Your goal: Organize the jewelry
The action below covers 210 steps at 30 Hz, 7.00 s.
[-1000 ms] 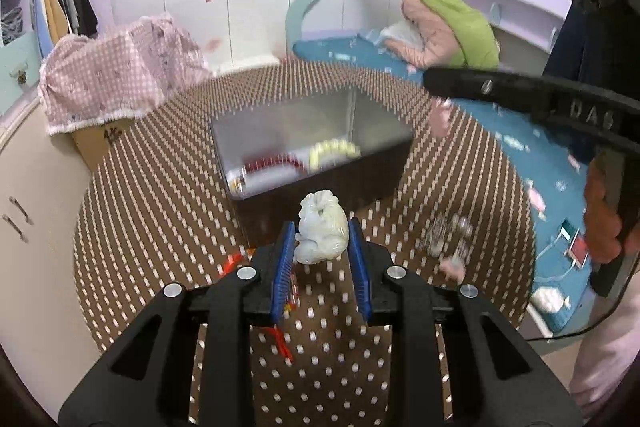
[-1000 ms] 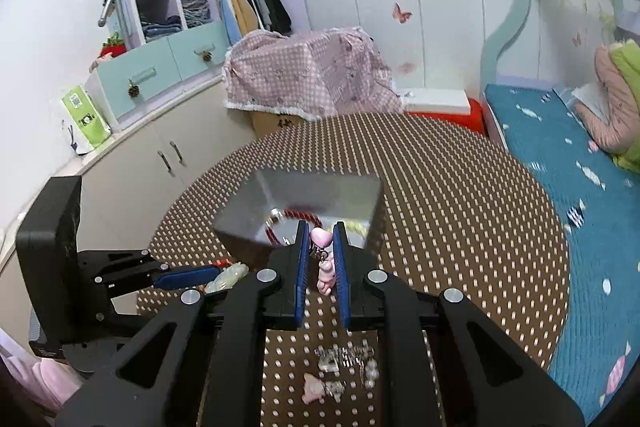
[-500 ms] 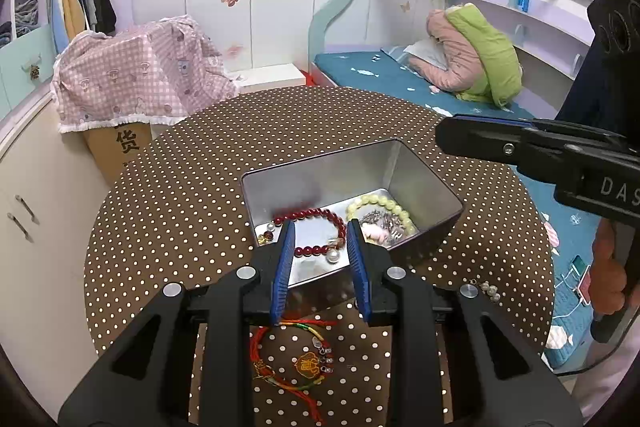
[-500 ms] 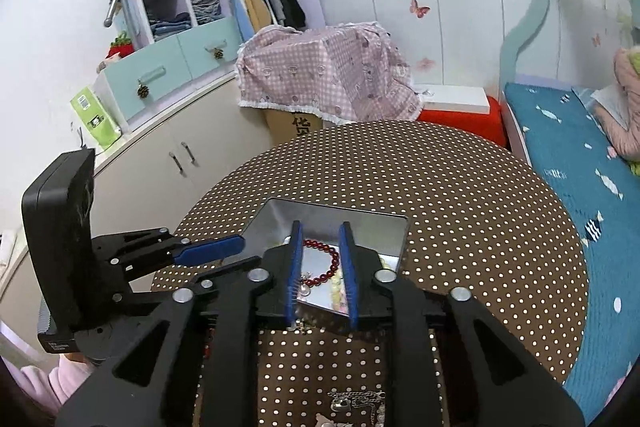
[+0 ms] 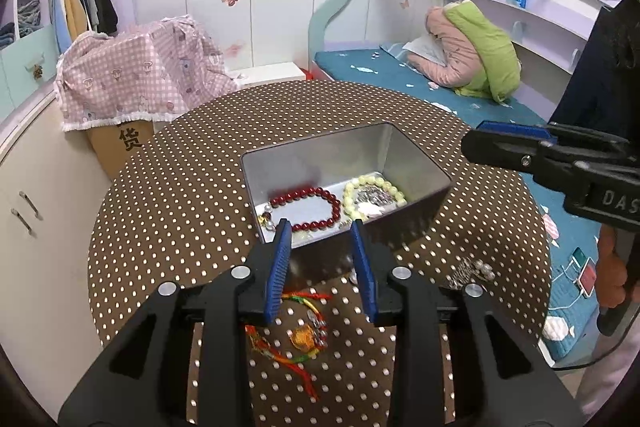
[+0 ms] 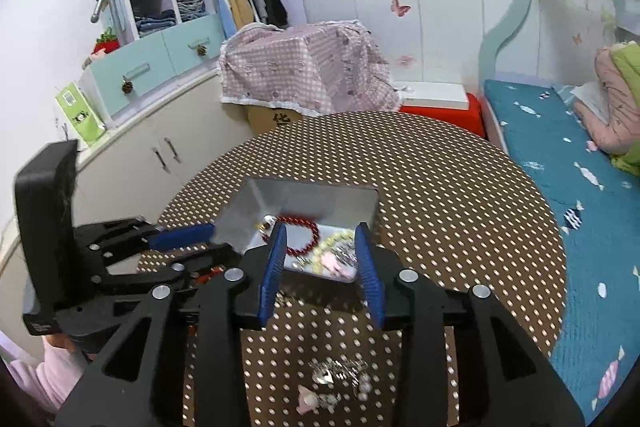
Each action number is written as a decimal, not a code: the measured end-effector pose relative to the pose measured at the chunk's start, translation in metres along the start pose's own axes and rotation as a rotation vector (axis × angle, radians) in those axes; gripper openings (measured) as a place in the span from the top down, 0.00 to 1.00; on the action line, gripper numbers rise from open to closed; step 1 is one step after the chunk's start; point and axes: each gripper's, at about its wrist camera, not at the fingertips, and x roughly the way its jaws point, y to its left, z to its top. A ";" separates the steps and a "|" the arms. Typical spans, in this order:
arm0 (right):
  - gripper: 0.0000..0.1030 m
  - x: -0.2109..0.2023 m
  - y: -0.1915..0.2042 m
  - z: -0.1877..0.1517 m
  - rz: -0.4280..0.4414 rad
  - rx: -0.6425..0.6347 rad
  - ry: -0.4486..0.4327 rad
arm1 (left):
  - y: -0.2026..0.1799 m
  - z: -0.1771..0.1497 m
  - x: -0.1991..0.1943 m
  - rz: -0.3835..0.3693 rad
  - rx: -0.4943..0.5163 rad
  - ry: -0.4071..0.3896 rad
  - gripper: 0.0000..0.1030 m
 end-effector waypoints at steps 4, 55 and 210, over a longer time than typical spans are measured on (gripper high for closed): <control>0.64 -0.006 -0.004 -0.016 -0.033 0.015 0.011 | -0.009 -0.010 -0.013 -0.003 0.026 -0.023 0.67; 0.90 0.021 0.002 -0.089 -0.214 -0.045 0.132 | -0.055 -0.063 0.016 -0.165 0.120 0.054 0.78; 0.89 0.013 0.053 0.001 -0.081 -0.174 0.000 | 0.034 -0.022 -0.045 -0.097 0.012 -0.056 0.70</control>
